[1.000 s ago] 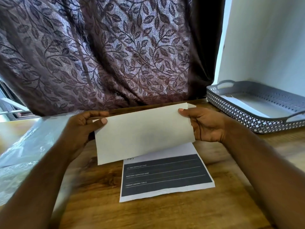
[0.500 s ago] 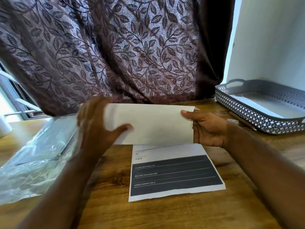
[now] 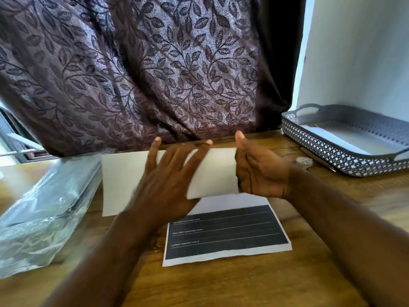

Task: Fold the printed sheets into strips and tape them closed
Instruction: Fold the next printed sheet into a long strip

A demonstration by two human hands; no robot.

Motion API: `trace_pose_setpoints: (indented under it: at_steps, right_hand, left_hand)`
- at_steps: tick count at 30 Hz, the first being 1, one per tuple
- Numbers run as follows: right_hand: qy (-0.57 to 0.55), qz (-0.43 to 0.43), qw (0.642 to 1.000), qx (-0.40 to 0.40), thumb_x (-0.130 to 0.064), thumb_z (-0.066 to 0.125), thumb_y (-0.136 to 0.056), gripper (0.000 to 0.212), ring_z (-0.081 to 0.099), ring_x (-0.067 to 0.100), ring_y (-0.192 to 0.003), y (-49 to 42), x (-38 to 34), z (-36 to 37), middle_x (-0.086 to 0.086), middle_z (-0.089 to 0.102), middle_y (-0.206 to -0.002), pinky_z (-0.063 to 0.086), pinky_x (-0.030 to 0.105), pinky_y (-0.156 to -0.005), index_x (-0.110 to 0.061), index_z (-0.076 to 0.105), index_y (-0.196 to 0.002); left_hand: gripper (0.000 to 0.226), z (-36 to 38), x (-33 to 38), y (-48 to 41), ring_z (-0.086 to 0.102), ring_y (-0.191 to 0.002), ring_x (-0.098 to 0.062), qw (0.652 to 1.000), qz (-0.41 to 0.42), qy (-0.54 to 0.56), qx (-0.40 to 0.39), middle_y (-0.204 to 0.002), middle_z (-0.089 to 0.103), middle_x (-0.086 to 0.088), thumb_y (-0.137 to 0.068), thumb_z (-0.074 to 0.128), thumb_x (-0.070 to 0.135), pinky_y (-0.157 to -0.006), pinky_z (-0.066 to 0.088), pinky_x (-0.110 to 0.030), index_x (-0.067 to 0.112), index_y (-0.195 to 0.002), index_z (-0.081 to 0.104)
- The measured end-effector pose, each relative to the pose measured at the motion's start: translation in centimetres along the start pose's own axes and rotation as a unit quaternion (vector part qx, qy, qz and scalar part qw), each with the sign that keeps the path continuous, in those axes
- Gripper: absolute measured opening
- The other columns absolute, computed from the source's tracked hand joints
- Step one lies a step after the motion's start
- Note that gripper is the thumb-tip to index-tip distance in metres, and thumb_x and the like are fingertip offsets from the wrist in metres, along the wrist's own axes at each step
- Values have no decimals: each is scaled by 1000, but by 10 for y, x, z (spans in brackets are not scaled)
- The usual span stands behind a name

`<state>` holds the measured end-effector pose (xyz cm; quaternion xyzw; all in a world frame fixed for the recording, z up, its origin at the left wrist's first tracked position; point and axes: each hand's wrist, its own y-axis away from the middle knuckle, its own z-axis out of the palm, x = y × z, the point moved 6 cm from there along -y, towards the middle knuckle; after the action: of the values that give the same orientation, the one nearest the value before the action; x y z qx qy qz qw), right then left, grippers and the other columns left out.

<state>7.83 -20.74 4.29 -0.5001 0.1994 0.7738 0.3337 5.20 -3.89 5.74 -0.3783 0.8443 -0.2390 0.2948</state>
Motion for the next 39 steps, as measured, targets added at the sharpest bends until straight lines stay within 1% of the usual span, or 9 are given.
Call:
trace_pose_setpoints:
  at_steps: [5, 9, 13, 16, 19, 26, 30, 36, 39]
  right_hand:
    - [95, -142, 965, 197, -49, 49, -99, 52, 74, 30, -88, 12, -35, -54, 18, 77, -99, 60, 44, -85, -5, 77, -106]
    - [354, -116, 859, 351, -21, 61, -100, 25, 58, 31, -69, 24, -33, -94, 15, 69, -75, 49, 35, -59, -8, 76, -85]
    - [600, -21, 739, 305, -27, 75, -90, 6, 66, 12, -84, 10, -21, -99, -8, 73, -89, 52, 34, -80, -22, 77, -92]
    - [677, 22, 689, 259, -50, 77, -83, 35, 58, 2, -85, 2, -17, -94, -23, 58, -89, 44, 20, -69, -27, 72, -109]
    - [737, 54, 638, 216, -63, 77, -76, 62, 49, 5, -88, -3, -12, -96, -16, 49, -100, 34, 18, -66, -31, 63, -127]
    - [707, 99, 665, 221, -66, 80, -70, 75, 45, 3, -91, -4, -9, -106, -12, 47, -111, 32, 15, -66, -32, 57, -133]
    - [655, 94, 708, 247, -57, 87, -67, 59, 47, 0, -90, 0, -9, -110, -23, 47, -101, 35, 17, -67, -36, 60, -116]
    - [576, 47, 753, 314, -26, 92, -71, 40, 57, 8, -94, 8, -15, -110, -7, 62, -104, 45, 24, -70, -25, 63, -100]
    - [523, -8, 779, 345, -13, 88, -75, 28, 66, 20, -97, 12, -21, -109, 1, 71, -100, 56, 38, -82, -16, 70, -95]
  left_hand:
    - [118, -2, -30, 8, 46, -128, -30, 995, -92, -12, -25, -142, 45, -5, -64, 69, 67, -117, 22, -61, 21, -160, 19]
    - [125, 8, -49, 19, 45, -128, -31, 986, -150, 10, -70, -145, 45, -4, -60, 79, 65, -114, 31, -61, 26, -160, 15]
    - [114, 14, -56, 24, 46, -126, -29, 982, -165, 45, -76, -144, 47, -1, -60, 73, 70, -109, 36, -57, 28, -155, 27]
    - [111, 16, -61, 27, 45, -128, -29, 979, -177, 60, -85, -145, 46, 0, -60, 69, 73, -110, 36, -57, 29, -153, 28]
    - [113, 18, -64, 28, 46, -130, -29, 977, -183, 59, -97, -148, 45, 1, -60, 69, 74, -112, 34, -57, 30, -154, 26]
    - [120, 23, -63, 29, 41, -137, -29, 974, -185, 63, -110, -154, 41, -1, -62, 73, 75, -116, 28, -58, 30, -158, 16]
    - [123, 23, -65, 30, 41, -137, -31, 974, -189, 63, -106, -154, 41, -2, -62, 73, 76, -116, 27, -60, 30, -159, 13]
    - [128, 25, -67, 31, 39, -138, -34, 972, -195, 55, -119, -156, 39, -6, -60, 70, 80, -117, 23, -65, 29, -159, 8]
    - [130, 26, -69, 32, 40, -137, -35, 972, -196, 58, -116, -155, 38, -6, -59, 68, 81, -117, 23, -66, 29, -160, 5]
